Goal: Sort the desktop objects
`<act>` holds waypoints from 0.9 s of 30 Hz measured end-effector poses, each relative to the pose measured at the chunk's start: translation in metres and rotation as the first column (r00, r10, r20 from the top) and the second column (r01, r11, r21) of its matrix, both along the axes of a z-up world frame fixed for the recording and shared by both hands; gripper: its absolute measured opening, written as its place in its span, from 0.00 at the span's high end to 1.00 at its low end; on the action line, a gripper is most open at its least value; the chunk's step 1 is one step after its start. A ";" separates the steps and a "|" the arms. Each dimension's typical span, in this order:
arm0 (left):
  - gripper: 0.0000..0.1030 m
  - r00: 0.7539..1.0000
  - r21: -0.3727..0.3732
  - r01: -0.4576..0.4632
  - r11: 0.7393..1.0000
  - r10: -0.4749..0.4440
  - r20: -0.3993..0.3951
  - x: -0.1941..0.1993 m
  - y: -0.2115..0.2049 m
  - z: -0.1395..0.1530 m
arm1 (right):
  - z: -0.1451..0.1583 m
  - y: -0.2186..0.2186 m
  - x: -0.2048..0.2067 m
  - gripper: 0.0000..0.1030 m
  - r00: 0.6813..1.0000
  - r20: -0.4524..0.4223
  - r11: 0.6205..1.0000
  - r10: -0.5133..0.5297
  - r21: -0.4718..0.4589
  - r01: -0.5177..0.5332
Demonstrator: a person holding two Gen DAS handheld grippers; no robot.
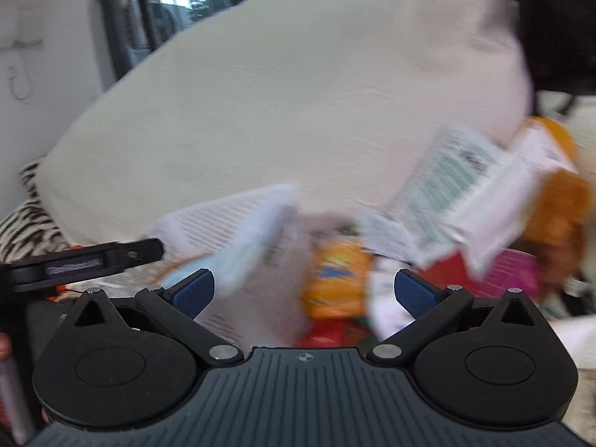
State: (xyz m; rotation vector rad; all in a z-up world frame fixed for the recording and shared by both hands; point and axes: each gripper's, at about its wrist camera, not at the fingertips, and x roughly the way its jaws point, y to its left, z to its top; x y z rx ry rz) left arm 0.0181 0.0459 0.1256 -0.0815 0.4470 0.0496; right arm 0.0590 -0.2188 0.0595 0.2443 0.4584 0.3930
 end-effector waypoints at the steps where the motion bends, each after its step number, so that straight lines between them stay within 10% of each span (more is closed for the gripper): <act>1: 0.01 0.999 0.010 0.035 0.999 -0.035 -0.002 -0.002 -0.015 -0.001 | -0.003 -0.009 0.000 0.01 1.000 0.009 1.000 -0.027 0.005 0.027; 7: 0.00 0.978 -0.002 0.206 0.979 -0.206 -0.027 -0.012 -0.091 -0.013 | -0.001 -0.066 0.014 0.01 0.980 0.052 0.981 -0.193 -0.017 0.194; 16: 0.00 0.955 -0.088 0.263 0.961 -0.272 -0.115 -0.006 -0.128 -0.070 | 0.019 -0.131 0.098 0.01 0.950 -0.103 0.947 -0.294 0.100 0.304; 23: 0.00 0.955 -0.096 0.239 0.966 -0.252 -0.159 -0.008 -0.112 -0.090 | -0.010 -0.127 0.181 0.01 0.923 -0.254 0.957 -0.290 -0.071 0.281; 27: 0.00 0.961 -0.120 0.209 0.971 -0.227 -0.159 -0.007 -0.095 -0.098 | -0.034 -0.096 0.151 0.00 0.954 -0.225 0.971 -0.197 -0.182 0.157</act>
